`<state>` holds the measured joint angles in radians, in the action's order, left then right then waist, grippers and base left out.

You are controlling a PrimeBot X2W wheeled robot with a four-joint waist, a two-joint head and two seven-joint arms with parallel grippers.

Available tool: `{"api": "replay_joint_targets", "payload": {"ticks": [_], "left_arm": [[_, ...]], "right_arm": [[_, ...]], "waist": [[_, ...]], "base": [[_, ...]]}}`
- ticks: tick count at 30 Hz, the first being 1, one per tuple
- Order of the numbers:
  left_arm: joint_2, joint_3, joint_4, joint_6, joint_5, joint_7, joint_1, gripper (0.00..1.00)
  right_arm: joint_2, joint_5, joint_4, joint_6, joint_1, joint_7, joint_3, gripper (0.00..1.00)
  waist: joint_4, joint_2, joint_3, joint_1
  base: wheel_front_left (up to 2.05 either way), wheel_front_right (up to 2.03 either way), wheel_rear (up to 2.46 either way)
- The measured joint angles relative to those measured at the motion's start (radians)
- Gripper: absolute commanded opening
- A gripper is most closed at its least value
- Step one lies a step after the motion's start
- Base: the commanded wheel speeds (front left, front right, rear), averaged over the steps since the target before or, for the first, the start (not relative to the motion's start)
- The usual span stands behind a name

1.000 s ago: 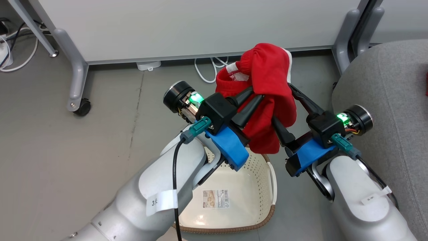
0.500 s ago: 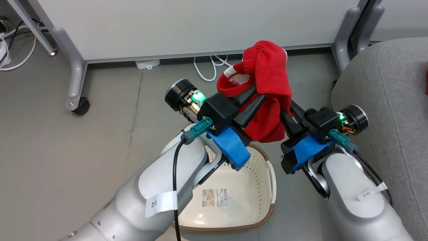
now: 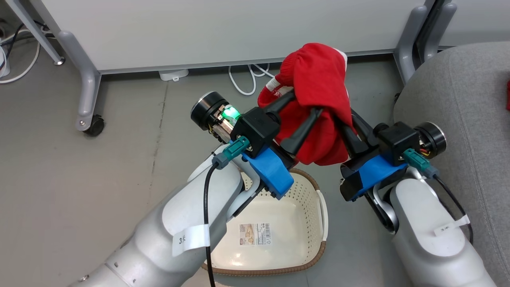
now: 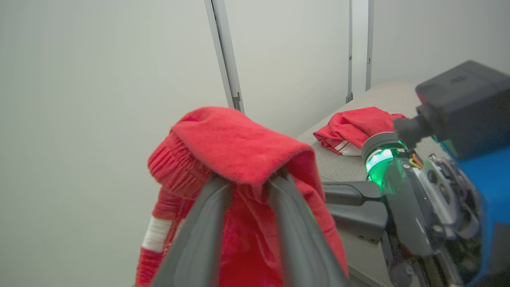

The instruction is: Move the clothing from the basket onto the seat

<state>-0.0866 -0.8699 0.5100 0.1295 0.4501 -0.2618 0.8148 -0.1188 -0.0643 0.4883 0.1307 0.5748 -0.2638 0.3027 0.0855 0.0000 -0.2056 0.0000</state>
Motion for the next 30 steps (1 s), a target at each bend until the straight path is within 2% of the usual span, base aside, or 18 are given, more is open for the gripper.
{"api": "replay_joint_targets", "payload": {"ticks": [13, 30], "left_arm": [[-0.002, 0.028, -0.008, -0.001, -0.039, -0.001, -0.024, 1.00], [-0.035, 0.022, -0.049, -0.001, -0.089, -0.001, -0.081, 1.00]], "right_arm": [[0.014, -0.025, -0.054, 0.000, -0.008, 0.000, -0.133, 0.00], [0.016, -0.028, -0.221, 0.000, -0.125, 0.000, -0.322, 0.00]], "waist": [[-0.031, 0.0000, -0.028, 0.0000], [-0.208, 0.0000, -0.091, 0.0000]], "base": [[0.00, 0.00, 0.00], [0.00, 0.00, 0.00]]}}
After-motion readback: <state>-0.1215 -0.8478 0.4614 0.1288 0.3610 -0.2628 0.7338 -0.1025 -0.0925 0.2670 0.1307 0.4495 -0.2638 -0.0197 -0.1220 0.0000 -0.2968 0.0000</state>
